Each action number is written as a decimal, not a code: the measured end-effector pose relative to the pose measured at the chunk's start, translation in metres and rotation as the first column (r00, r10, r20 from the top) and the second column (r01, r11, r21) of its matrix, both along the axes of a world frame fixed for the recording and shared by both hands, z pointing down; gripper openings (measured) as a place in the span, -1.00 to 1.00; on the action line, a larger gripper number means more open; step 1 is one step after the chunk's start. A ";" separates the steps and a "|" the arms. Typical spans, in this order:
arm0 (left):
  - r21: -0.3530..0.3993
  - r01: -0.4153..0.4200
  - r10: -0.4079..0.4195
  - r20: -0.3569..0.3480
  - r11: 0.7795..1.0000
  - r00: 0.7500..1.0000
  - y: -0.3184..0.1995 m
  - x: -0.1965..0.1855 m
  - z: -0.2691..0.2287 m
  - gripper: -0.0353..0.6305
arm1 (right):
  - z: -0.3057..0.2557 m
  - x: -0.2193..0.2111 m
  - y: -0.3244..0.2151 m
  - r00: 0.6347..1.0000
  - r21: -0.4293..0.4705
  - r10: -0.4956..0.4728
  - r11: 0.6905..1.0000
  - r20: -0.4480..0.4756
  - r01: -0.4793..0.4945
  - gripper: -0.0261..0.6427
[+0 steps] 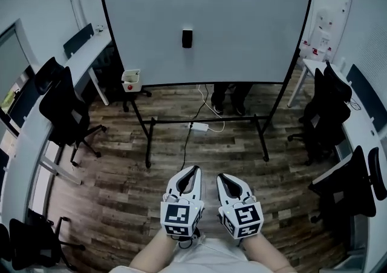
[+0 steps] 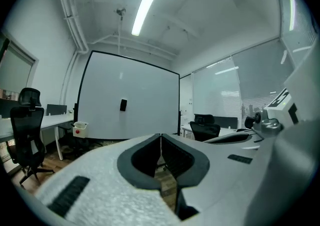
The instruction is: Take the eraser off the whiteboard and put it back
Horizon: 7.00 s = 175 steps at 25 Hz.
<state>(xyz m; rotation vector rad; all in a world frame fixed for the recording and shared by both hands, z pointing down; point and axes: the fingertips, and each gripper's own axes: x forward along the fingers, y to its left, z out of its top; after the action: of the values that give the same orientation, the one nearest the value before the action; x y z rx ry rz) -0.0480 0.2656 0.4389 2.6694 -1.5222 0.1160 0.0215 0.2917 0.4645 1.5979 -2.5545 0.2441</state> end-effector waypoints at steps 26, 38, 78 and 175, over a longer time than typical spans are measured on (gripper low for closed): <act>-0.054 0.000 -0.002 -0.030 0.999 1.000 -0.315 -0.065 0.016 -0.83 | 0.009 -0.055 -0.320 0.999 -0.017 -0.002 1.000 -0.047 0.001 -0.83; -0.013 0.140 -0.140 -0.038 0.990 0.989 -0.456 0.010 -0.007 -0.83 | -0.018 0.020 -0.474 0.987 0.036 -0.155 0.987 -0.033 0.157 -0.83; 0.053 0.269 -0.267 -0.043 0.962 0.963 -0.663 -0.009 -0.067 0.02 | -0.024 0.032 -0.629 0.996 0.024 -0.070 0.997 -0.049 0.071 -0.83; 0.140 0.272 -0.269 -0.039 0.952 0.962 -0.675 -0.009 -0.086 -0.13 | -0.019 0.041 -0.638 0.997 0.019 0.037 0.999 -0.069 -0.035 -0.83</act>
<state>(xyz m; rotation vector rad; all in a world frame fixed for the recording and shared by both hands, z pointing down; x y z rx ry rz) -0.0566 -0.4093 0.3532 2.5204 -1.9412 -0.0371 0.0626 -0.3467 0.4460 1.6300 -2.4852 0.1673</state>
